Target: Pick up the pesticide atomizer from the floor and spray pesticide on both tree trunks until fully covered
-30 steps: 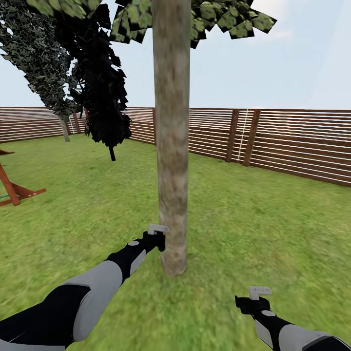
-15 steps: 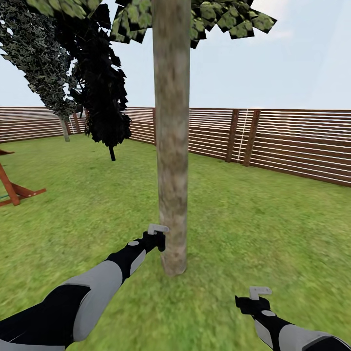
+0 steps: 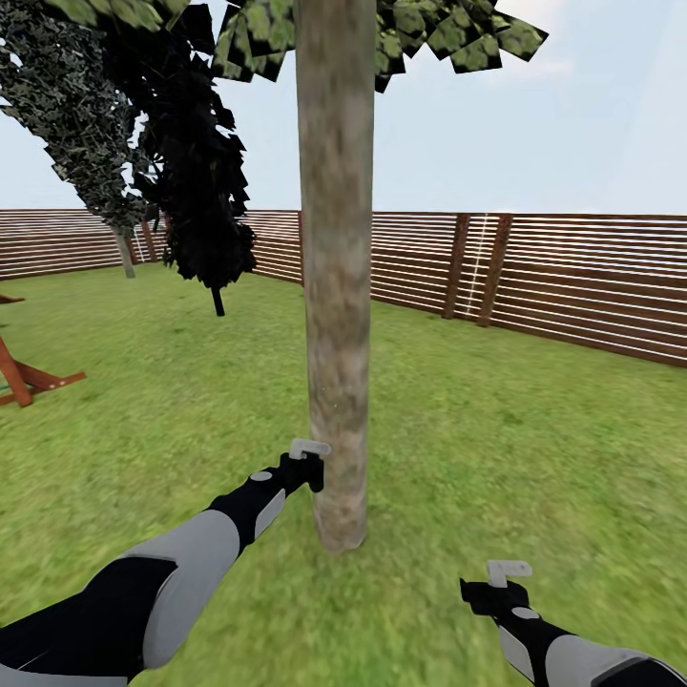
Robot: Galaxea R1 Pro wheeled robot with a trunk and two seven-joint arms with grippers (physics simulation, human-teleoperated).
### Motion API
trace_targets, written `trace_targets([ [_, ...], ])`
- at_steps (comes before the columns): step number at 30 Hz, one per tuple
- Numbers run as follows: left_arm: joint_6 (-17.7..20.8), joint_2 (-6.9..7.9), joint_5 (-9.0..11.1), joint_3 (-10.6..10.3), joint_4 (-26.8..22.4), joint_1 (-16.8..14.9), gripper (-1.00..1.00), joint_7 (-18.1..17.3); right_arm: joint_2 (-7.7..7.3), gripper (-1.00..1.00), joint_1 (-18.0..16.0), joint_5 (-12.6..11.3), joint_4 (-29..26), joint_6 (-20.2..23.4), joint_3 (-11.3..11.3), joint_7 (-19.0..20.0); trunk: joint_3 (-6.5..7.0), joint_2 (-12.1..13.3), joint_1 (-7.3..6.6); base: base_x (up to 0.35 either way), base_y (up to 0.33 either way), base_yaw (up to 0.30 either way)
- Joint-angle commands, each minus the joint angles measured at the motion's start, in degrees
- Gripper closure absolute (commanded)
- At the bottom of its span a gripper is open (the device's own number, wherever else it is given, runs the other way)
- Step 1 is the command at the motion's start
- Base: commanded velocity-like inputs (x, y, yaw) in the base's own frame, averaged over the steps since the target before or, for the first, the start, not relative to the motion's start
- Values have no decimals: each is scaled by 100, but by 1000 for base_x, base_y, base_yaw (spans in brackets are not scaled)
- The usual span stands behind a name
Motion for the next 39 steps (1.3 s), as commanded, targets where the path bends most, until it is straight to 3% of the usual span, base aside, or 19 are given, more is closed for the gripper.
trace_targets([
  [1, -28, 0, -39, -6, 6, -6, 100, 0, 3, -100, -9, -39, 20, -32, 49, -1, -9, -9, 2, 13, 0, 0],
  [23, -19, 0, -39, -20, 4, -6, 100, -2, 8, -100, -9, -43, 21, -26, 50, 7, -9, -9, 2, -5, 0, 0],
  [28, 48, 0, -25, -63, -231, -7, 100, -10, 70, -100, -9, -44, 21, -23, 43, 7, -9, -9, 2, 0, 0, 0],
  [30, 470, 0, -15, -68, -709, -7, 100, -11, 79, -100, -9, -49, 25, -14, 42, 3, -9, -9, 2, 0, 0, 0],
  [33, 1868, 0, -13, -48, -1748, -6, 100, 0, 81, -100, -7, -48, 28, -4, 41, 0, -9, -9, 2, 0, 0, 0],
  [36, 2729, 0, -12, -73, -2546, -6, 100, -15, 82, -100, -8, -47, 26, 2, 41, -1, -9, -9, 2, 0, 0, 0],
  [39, 3800, 0, -12, -53, -3642, -6, 100, -22, 82, -100, -8, -45, 29, 3, 41, -1, -9, -9, 2, 0, 0, 0],
])
